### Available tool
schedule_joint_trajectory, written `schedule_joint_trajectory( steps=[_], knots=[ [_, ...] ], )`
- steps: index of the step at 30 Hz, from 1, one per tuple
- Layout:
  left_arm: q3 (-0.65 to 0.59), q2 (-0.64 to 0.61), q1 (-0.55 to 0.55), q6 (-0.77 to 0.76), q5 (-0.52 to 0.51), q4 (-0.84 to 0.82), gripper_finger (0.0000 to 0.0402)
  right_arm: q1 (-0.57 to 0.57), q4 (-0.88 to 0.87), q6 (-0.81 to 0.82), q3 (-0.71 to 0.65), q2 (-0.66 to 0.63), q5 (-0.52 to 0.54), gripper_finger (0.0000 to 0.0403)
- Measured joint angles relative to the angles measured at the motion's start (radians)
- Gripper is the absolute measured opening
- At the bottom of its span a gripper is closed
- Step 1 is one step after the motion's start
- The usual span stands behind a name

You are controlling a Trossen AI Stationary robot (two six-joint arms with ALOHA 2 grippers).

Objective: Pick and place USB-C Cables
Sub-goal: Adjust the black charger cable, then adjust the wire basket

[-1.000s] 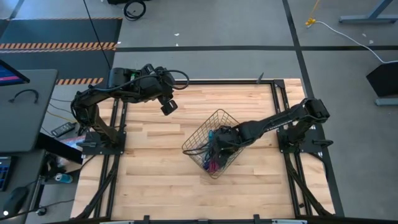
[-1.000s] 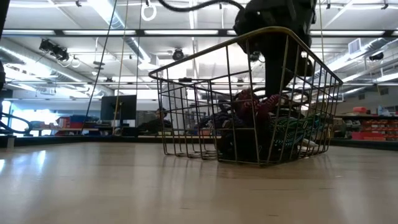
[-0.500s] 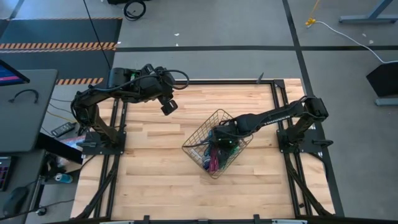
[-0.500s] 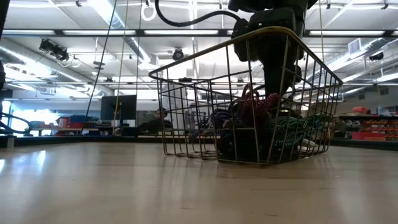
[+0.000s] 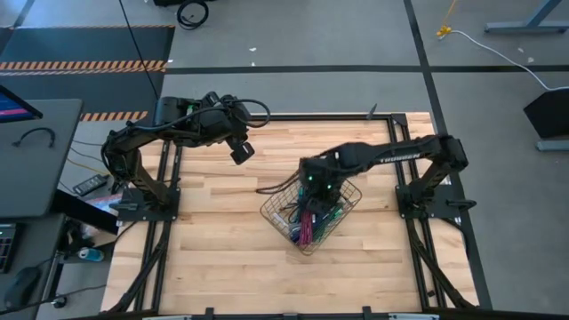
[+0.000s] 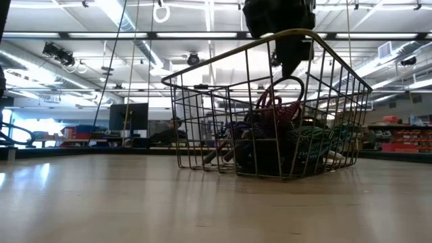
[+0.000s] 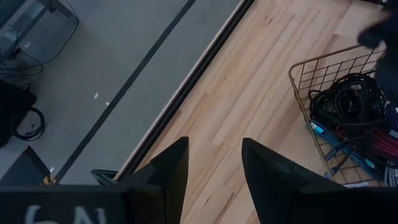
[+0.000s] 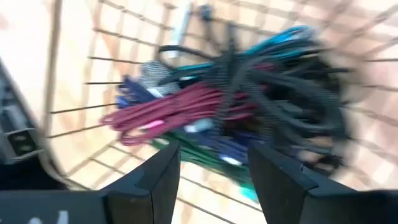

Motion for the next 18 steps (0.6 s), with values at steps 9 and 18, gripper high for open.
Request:
schedule_joint_trajectory(
  steps=[9, 18],
  knots=[
    [0.0, 0.0, 0.0, 0.0, 0.0, 0.0, 0.0156, -0.076, -0.275, -0.152, 0.161, -0.002, 0.263, 0.0192],
    [0.0, 0.0, 0.0, 0.0, 0.0, 0.0, 0.0156, -0.175, -0.298, -0.181, 0.059, -0.002, 0.237, 0.0192]
  ],
)
